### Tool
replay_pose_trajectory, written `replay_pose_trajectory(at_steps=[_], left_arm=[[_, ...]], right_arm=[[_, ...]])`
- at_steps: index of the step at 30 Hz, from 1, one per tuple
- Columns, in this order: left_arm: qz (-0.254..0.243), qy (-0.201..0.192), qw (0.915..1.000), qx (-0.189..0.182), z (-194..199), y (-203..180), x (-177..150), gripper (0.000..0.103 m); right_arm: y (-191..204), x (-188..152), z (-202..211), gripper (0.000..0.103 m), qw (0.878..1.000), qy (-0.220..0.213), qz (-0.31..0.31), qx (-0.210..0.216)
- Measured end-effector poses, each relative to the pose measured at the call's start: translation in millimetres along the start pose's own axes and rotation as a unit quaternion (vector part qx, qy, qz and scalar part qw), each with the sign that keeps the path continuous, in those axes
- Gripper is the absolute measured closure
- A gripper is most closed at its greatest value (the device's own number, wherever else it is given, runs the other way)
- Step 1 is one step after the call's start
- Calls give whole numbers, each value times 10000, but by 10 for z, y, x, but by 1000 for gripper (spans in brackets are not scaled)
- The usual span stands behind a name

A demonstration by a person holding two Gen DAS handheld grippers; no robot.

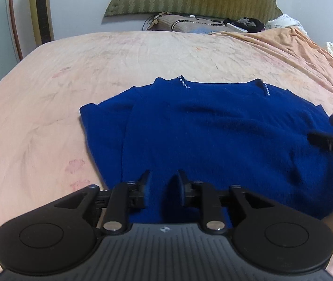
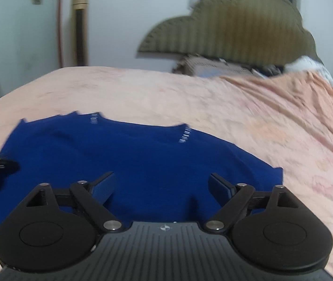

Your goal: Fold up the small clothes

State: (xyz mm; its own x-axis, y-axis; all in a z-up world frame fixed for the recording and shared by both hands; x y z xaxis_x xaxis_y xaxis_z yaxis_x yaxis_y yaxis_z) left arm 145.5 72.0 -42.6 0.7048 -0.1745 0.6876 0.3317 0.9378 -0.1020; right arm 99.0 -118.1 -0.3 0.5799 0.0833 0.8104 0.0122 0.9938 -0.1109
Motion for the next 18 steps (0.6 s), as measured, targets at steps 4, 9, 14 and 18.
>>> replay_pose_trajectory(at_steps=[4,9,14,18], left_arm=[[-63,-17,9999,98,-1,-57,-20,73],[-136,-53,9998,112,21,-116,-46,48],[-203,-82,9997,129,21,-174,-62,38],[-279,-81,9994,173,25,-202,-73,37]], right_arm=[[176,-207,-54,11,9988,371,326,2],[209,-316,-8,11,9982,598,57,-40],[237,-279,72,11,9987,516,5,0],[248,-384,-24,10,9972,742,51,13]])
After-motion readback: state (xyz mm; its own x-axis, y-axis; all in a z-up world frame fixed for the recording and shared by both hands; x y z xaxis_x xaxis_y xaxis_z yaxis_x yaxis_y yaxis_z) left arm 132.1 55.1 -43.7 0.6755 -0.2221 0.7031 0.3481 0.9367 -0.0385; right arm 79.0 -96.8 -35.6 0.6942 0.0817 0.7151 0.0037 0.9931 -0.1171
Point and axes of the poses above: each gripper's, at about its wrist camera, not at the fingertips, and z roughly against the way its jaws point, y to its left, x to its top, the point moved 8 cm from there along -z, roughly the way its jaws point, and after that the axes turned 3 degrees about -x, right-handed, at the moved point
